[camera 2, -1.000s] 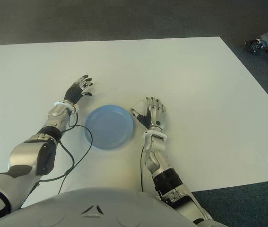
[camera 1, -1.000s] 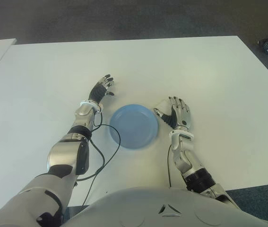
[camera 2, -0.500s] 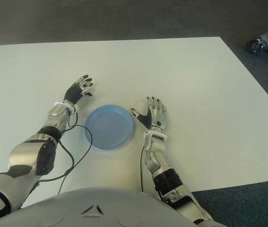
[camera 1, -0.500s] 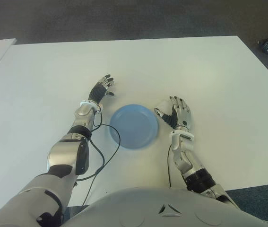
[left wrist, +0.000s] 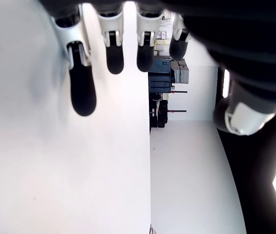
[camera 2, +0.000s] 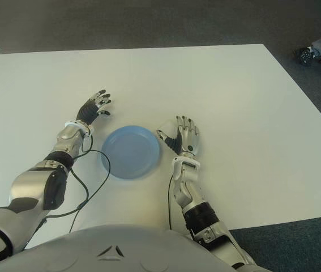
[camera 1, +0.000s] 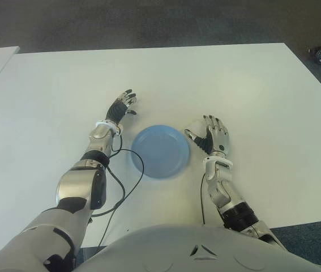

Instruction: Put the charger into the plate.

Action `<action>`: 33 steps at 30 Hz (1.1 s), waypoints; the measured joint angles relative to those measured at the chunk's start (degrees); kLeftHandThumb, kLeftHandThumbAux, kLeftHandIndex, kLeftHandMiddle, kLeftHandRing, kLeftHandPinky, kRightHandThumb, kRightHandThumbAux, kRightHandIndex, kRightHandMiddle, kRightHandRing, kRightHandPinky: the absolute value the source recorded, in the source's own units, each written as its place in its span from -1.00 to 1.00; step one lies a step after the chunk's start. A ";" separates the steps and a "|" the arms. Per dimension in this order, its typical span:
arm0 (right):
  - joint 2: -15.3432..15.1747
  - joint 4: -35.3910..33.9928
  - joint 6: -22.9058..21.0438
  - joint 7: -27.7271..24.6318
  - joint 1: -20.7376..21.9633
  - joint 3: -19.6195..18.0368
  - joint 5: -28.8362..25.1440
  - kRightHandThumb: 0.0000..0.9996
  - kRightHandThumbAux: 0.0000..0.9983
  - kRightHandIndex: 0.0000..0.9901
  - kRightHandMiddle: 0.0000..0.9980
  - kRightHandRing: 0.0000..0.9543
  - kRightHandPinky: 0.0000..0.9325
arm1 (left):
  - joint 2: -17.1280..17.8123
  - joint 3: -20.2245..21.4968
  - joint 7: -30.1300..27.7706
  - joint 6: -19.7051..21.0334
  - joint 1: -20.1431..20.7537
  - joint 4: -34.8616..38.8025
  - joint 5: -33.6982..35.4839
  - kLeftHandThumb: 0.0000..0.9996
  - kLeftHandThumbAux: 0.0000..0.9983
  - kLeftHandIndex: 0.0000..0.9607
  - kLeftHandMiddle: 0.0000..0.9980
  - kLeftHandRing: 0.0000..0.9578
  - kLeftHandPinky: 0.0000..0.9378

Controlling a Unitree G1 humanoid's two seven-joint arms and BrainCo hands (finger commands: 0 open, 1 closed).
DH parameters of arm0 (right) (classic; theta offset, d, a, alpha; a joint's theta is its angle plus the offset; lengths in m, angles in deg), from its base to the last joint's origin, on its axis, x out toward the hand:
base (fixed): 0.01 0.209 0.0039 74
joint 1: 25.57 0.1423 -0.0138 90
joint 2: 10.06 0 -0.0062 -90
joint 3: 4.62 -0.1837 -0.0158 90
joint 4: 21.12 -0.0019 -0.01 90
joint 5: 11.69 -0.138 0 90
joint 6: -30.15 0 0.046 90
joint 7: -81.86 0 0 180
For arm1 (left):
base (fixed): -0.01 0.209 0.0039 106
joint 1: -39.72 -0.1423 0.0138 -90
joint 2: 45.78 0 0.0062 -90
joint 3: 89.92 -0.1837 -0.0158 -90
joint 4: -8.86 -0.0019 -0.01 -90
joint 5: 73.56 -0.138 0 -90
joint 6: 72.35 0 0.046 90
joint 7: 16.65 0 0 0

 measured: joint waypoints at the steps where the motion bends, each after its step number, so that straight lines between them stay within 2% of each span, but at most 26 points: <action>1: -0.01 -0.02 0.00 0.00 -0.02 0.00 0.00 -0.40 -0.58 -1.00 -1.00 -1.00 -1.00 | 0.00 -0.02 0.00 0.00 0.00 0.02 0.00 -1.00 0.01 -0.90 -0.77 -0.74 -0.70; 33: -0.81 -0.86 -1.03 -1.29 -0.72 2.27 2.21 -0.28 -0.61 -1.00 -1.00 -1.00 -1.00 | 0.00 0.05 -0.10 -0.33 -0.32 0.19 0.08 -1.00 -0.01 -0.91 -0.77 -0.74 -0.71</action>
